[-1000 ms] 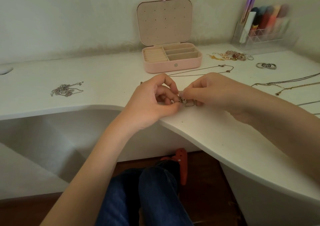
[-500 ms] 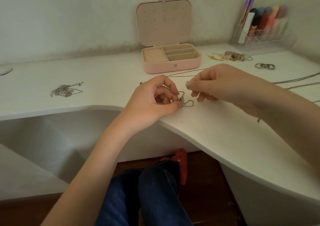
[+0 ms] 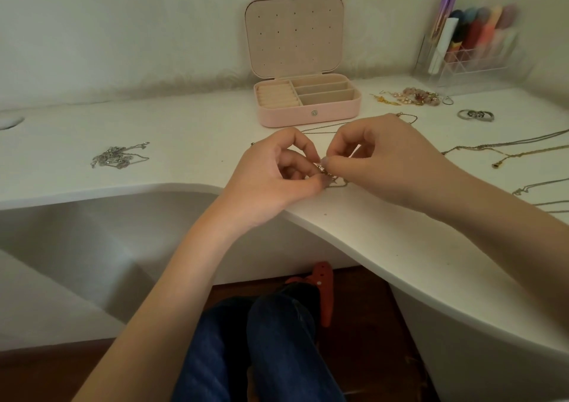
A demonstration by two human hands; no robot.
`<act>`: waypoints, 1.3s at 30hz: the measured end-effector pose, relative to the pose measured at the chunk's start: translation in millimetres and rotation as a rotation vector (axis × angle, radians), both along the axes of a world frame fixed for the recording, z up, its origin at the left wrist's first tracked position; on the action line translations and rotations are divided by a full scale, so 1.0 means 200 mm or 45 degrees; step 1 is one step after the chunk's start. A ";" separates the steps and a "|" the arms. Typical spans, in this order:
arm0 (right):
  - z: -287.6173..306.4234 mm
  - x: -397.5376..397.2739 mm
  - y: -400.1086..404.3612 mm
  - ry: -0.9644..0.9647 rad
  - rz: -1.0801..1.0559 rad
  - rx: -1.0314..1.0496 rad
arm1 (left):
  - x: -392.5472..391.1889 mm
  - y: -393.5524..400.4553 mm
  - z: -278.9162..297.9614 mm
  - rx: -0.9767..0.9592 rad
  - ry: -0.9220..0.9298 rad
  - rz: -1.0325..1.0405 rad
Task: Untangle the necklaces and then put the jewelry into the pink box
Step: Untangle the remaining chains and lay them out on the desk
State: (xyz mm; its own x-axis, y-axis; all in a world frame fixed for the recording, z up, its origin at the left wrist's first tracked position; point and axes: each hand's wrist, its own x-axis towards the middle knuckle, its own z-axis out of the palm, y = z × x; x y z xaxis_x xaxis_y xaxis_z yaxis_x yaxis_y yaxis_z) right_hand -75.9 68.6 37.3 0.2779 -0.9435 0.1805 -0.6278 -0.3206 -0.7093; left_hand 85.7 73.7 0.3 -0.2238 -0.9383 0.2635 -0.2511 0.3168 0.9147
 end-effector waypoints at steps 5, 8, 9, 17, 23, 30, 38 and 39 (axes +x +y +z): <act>0.00 0.00 -0.02 -0.322 -0.071 0.343 | 0.00 -0.01 0.00 0.021 -0.010 -0.013; 0.02 -0.01 -0.03 -0.452 -0.109 0.525 | 0.00 -0.01 -0.01 0.020 -0.034 -0.011; 0.02 -0.02 -0.03 -0.465 -0.096 0.560 | 0.00 -0.01 -0.01 0.016 -0.042 -0.015; 0.05 -0.04 -0.01 -0.013 -0.081 0.223 | 0.00 -0.01 -0.01 -0.013 -0.035 0.010; 0.03 -0.03 0.00 -0.003 0.032 0.171 | -0.01 0.00 -0.01 -0.036 -0.019 0.025; -0.03 -0.01 -0.03 -0.217 -0.115 0.209 | -0.02 0.00 -0.02 -0.040 -0.038 0.055; -0.01 -0.01 -0.01 -0.297 -0.036 0.272 | -0.03 0.00 -0.02 -0.034 -0.040 0.104; -0.01 -0.01 -0.01 -0.294 -0.049 0.269 | -0.03 0.00 -0.02 -0.035 -0.044 0.105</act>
